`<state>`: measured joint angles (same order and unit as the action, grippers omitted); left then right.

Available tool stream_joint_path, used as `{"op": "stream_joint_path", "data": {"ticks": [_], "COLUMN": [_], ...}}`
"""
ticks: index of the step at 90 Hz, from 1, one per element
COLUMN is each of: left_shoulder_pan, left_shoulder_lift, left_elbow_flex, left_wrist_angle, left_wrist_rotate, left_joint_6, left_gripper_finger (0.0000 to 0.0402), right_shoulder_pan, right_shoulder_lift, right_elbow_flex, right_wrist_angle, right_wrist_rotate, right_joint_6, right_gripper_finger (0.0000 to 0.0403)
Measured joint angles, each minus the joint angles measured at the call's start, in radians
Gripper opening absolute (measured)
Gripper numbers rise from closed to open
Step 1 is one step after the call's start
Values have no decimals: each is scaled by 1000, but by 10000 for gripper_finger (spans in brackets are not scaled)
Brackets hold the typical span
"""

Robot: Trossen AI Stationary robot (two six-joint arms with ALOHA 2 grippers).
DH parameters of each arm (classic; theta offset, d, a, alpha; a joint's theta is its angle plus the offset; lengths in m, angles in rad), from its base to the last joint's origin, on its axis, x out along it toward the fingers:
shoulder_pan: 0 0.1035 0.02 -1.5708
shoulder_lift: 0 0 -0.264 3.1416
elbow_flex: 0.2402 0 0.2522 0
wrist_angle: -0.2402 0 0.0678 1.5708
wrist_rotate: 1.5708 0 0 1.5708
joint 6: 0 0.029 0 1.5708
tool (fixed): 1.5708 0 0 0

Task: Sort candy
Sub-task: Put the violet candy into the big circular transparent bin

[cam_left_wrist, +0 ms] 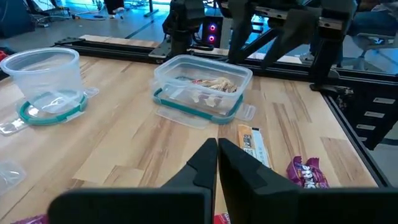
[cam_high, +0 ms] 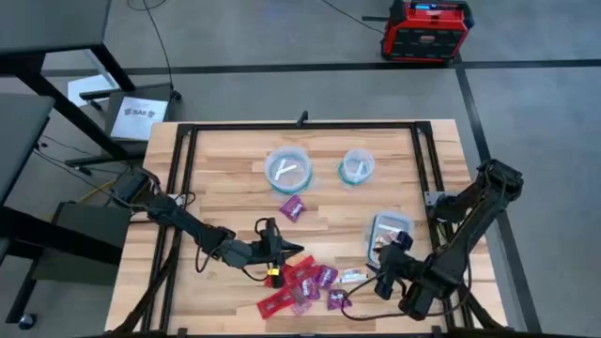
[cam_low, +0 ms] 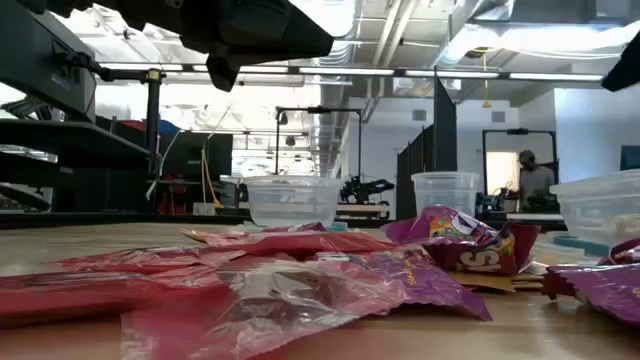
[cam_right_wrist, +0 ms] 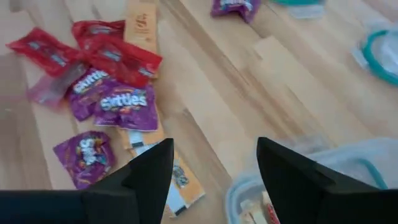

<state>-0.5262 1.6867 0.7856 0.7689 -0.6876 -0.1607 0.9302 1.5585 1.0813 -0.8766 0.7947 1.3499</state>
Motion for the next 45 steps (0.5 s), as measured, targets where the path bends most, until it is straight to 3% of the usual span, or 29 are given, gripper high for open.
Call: {"op": "stream_joint_path", "data": {"ticks": [45], "left_shoulder_pan": [0], "left_shoulder_lift": [0], "left_elbow_flex": [0], "left_wrist_angle": [-1], "left_wrist_rotate": [0], "left_joint_6": [-1], "left_gripper_finger": [0], "right_shoulder_pan": [-29], "right_shoulder_lift": [0], "right_elbow_flex": [0], "right_wrist_angle": [44], "right_wrist_rotate": [-10], "right_joint_6": [-79], "right_gripper_finger": [214]}}
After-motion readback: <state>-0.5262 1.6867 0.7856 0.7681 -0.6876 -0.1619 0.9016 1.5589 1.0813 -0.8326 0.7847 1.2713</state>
